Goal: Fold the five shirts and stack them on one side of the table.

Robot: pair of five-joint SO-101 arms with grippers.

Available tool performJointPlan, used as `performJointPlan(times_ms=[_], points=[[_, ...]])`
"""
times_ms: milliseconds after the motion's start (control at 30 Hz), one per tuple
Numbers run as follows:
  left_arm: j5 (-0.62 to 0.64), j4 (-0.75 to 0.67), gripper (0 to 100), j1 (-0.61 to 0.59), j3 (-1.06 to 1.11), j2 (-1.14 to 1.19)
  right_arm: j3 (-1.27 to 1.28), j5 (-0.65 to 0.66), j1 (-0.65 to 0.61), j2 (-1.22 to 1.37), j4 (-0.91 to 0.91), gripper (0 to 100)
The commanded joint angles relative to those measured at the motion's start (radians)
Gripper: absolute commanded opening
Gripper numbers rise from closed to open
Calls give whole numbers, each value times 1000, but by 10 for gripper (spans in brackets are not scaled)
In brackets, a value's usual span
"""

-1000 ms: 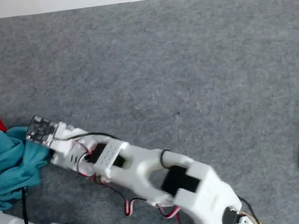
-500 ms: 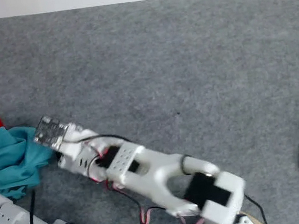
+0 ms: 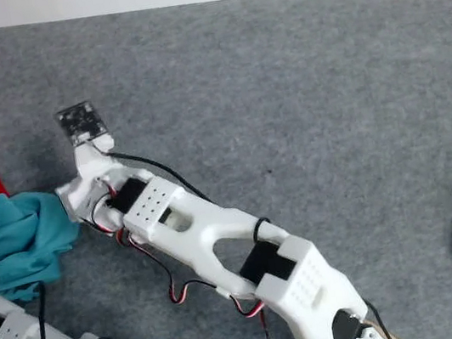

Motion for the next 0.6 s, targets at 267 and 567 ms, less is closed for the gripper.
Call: performJointPlan(times_ms=[267,567], points=[[-3,-18,7,-7,22,-16,-117,-86,-42,110,12,210],[-3,-20,7,-7,45,-12,-283,-86,-76,209,156,205]])
